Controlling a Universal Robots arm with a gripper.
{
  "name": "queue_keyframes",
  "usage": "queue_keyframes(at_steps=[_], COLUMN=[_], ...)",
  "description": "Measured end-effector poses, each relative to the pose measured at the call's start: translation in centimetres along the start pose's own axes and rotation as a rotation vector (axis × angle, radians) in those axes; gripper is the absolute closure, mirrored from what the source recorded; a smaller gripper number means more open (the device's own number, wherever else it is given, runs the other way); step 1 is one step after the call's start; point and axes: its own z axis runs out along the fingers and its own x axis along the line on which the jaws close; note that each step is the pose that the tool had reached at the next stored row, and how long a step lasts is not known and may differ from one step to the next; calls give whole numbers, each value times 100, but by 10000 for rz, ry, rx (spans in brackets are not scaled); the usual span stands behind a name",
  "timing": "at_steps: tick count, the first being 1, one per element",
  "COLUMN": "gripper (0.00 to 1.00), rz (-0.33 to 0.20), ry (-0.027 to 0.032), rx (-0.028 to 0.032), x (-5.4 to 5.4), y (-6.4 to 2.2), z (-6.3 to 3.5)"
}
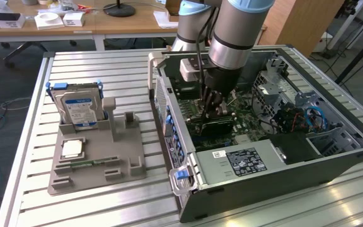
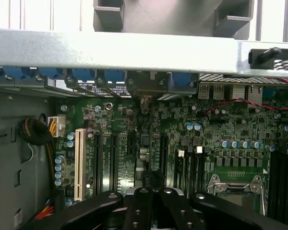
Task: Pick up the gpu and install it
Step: 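Press down on the gpu until it lock into place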
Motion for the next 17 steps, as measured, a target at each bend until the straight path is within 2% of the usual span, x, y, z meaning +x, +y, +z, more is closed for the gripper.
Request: queue_keyframes(at_steps=[7, 9, 13, 17], gripper=[90, 90, 90, 90], rz=[-1, -4, -12, -10], ry=[-11, -82, -332, -339], rx=[-2, -2, 2, 2], x=[1, 3, 21, 21], y=[-5, -8, -15, -14], z=[-3, -2, -2, -2])
